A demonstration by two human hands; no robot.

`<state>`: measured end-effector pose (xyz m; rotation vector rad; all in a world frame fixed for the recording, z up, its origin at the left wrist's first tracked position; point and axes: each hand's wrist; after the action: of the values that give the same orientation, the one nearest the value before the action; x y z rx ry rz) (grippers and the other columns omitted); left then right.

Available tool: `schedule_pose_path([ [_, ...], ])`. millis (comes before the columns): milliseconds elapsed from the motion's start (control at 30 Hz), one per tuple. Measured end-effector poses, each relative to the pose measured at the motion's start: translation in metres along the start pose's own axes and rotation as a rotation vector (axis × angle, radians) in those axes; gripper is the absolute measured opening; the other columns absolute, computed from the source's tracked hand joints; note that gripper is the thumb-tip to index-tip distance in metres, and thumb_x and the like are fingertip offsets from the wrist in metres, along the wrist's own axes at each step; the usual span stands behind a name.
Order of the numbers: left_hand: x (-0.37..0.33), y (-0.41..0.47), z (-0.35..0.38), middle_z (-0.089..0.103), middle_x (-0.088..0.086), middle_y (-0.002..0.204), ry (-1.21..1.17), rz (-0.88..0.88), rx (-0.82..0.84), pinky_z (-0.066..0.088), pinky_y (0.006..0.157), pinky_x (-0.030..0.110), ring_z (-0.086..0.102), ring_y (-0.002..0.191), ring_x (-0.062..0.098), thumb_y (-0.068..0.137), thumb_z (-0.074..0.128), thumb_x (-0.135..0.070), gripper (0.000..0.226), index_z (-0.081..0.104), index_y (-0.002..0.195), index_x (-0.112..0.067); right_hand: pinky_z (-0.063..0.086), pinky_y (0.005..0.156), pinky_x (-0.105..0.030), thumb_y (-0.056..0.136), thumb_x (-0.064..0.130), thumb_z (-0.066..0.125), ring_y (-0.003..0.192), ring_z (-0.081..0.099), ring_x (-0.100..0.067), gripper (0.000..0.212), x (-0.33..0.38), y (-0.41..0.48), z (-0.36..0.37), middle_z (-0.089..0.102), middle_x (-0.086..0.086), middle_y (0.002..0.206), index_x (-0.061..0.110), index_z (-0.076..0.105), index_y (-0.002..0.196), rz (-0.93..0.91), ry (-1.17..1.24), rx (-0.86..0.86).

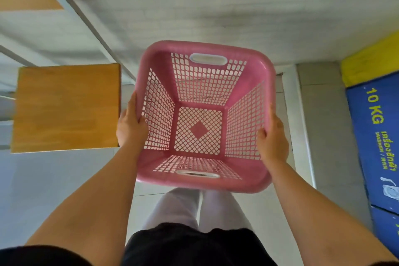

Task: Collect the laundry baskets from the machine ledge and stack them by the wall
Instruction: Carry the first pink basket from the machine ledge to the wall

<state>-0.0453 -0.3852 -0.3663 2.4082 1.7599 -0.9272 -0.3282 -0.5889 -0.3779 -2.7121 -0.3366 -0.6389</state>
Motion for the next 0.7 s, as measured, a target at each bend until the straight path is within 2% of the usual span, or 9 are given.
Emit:
schedule_pose_path([
  [100,0.011,0.011,0.003,0.053,0.017,0.127,0.014,-0.020,0.000,0.049,0.067,0.042,0.058,0.097,0.040,0.091,0.043,-0.013,0.069,0.021,0.150,-0.040,0.047,0.051,-0.020,0.098,0.012,0.046,0.082,0.059,-0.012,0.074,0.017,0.022,0.022,0.050,-0.005,0.131,0.045,0.007,0.151,0.030,0.014,0.002],
  [200,0.021,0.026,0.012,0.050,0.018,0.129,0.014,-0.054,0.017,0.051,0.080,0.054,0.057,0.101,0.042,0.091,0.043,-0.011,0.070,0.018,0.150,-0.038,0.058,0.058,-0.032,0.097,0.008,0.045,0.086,0.064,-0.018,0.080,0.029,0.044,0.041,0.051,-0.008,0.129,0.047,0.002,0.151,0.044,0.003,0.025],
  [267,0.028,0.038,0.022,0.048,0.020,0.129,0.022,-0.051,0.048,0.050,0.082,0.057,0.056,0.100,0.043,0.092,0.042,-0.012,0.071,0.013,0.151,-0.038,0.055,0.054,-0.027,0.097,0.008,0.046,0.082,0.063,-0.016,0.081,0.030,0.058,0.053,0.051,-0.007,0.128,0.047,0.001,0.151,0.025,0.000,0.034],
  [367,0.036,0.056,0.040,0.046,0.021,0.129,0.037,-0.057,0.065,0.050,0.083,0.058,0.055,0.102,0.043,0.093,0.040,-0.014,0.071,0.007,0.150,-0.039,0.043,0.049,-0.015,0.096,0.007,0.047,0.078,0.060,-0.009,0.080,0.024,0.076,0.074,0.051,-0.004,0.130,0.046,0.005,0.152,-0.003,0.011,0.037],
  [433,0.039,0.068,0.053,0.050,0.020,0.125,0.033,-0.075,0.038,0.051,0.076,0.051,0.056,0.098,0.040,0.094,0.040,-0.014,0.069,0.009,0.150,-0.040,0.048,0.052,-0.018,0.096,0.007,0.048,0.081,0.060,-0.010,0.080,0.021,0.084,0.089,0.050,-0.003,0.133,0.045,0.006,0.152,-0.016,0.017,0.028],
  [500,0.043,0.080,0.068,0.054,0.018,0.121,0.021,-0.100,0.013,0.047,0.061,0.039,0.057,0.086,0.033,0.094,0.039,-0.012,0.069,0.011,0.150,-0.041,0.056,0.064,-0.028,0.094,0.005,0.049,0.088,0.061,-0.012,0.081,0.018,0.090,0.104,0.049,-0.003,0.136,0.044,0.008,0.152,-0.016,0.024,0.008],
  [533,0.045,0.086,0.075,0.054,0.017,0.121,0.018,-0.110,0.009,0.045,0.056,0.036,0.057,0.082,0.031,0.094,0.039,-0.011,0.069,0.011,0.150,-0.041,0.055,0.068,-0.028,0.094,0.004,0.050,0.090,0.059,-0.011,0.081,0.017,0.094,0.112,0.049,-0.003,0.137,0.043,0.010,0.153,-0.017,0.027,-0.006],
  [600,0.045,0.095,0.088,0.054,0.015,0.124,0.018,-0.124,0.002,0.051,0.055,0.038,0.060,0.081,0.035,0.095,0.038,-0.012,0.068,0.010,0.149,-0.041,0.050,0.071,-0.027,0.093,0.003,0.052,0.092,0.057,-0.010,0.082,0.014,0.104,0.127,0.049,-0.003,0.137,0.040,0.012,0.153,-0.014,0.030,-0.020],
  [700,0.046,0.110,0.103,0.053,0.016,0.122,0.022,-0.127,-0.015,0.057,0.064,0.053,0.062,0.085,0.039,0.095,0.037,-0.016,0.066,0.008,0.149,-0.042,0.049,0.074,-0.028,0.093,0.003,0.052,0.102,0.062,-0.019,0.081,0.009,0.121,0.148,0.048,-0.002,0.139,0.039,0.012,0.154,-0.017,0.029,-0.011],
])
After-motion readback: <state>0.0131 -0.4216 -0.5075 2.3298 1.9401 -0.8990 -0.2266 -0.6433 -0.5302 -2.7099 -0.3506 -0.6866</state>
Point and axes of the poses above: each hand's wrist, its own y-axis towards the middle knuckle, its own z-axis out of the palm, x = y × z
